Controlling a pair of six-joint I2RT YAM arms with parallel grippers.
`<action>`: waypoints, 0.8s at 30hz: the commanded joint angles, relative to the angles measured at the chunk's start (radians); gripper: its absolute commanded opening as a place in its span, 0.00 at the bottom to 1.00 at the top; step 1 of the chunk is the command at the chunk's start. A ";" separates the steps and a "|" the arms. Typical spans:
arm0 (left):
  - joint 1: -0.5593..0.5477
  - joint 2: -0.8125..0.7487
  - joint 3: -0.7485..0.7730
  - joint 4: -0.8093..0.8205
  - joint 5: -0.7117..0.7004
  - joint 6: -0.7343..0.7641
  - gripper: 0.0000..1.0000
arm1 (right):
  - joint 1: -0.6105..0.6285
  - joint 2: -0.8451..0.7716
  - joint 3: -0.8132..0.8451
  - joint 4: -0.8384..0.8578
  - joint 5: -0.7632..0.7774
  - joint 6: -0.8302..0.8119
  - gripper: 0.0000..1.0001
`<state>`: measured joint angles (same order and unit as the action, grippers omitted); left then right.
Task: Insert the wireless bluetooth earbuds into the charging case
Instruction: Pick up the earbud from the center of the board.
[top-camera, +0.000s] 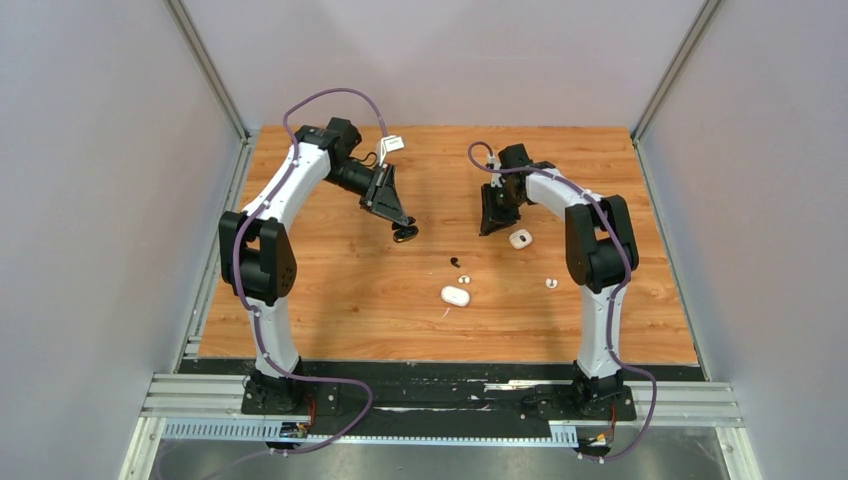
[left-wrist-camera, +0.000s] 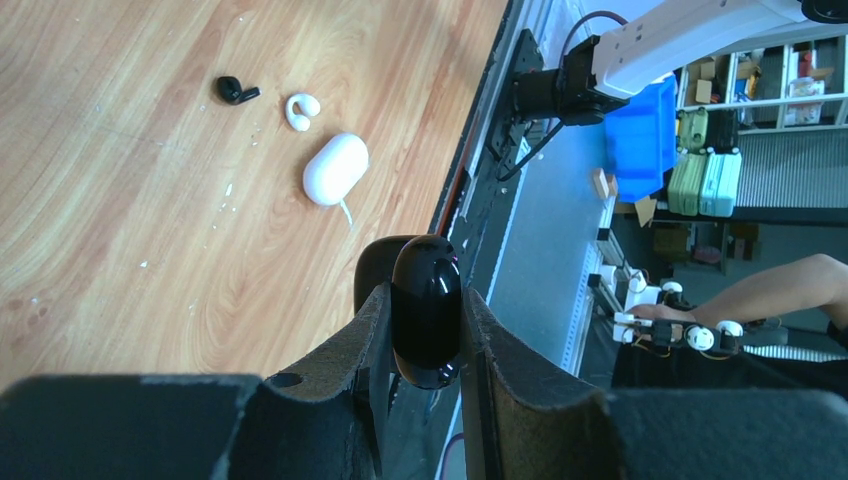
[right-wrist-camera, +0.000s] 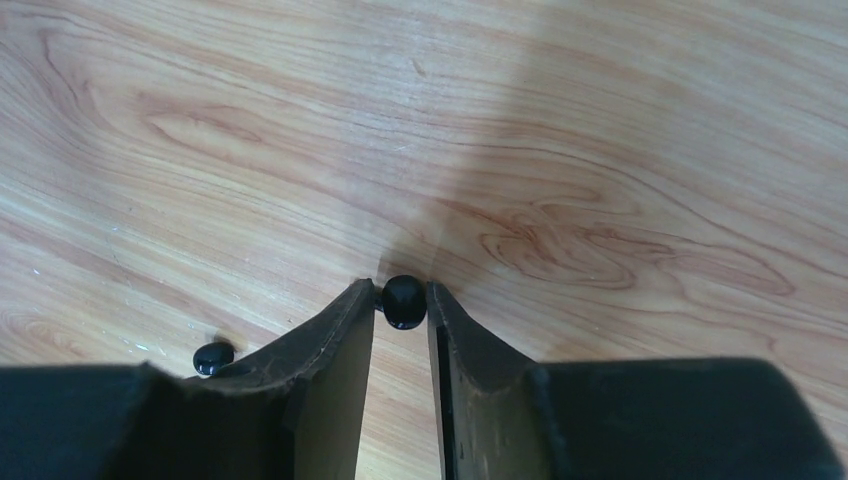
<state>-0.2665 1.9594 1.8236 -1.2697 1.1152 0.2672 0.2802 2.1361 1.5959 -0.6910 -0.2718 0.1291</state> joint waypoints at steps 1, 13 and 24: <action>0.007 -0.059 -0.009 0.008 0.017 -0.008 0.00 | 0.020 0.008 -0.002 0.007 0.064 -0.012 0.33; 0.007 -0.059 -0.022 0.010 0.030 -0.008 0.00 | 0.022 -0.008 -0.052 0.004 0.087 -0.002 0.24; 0.008 -0.058 -0.010 0.028 -0.008 -0.015 0.00 | 0.049 -0.099 0.081 -0.045 0.003 -0.222 0.00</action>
<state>-0.2646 1.9594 1.7988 -1.2621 1.1145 0.2668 0.3035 2.1155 1.5845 -0.6830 -0.2462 0.0509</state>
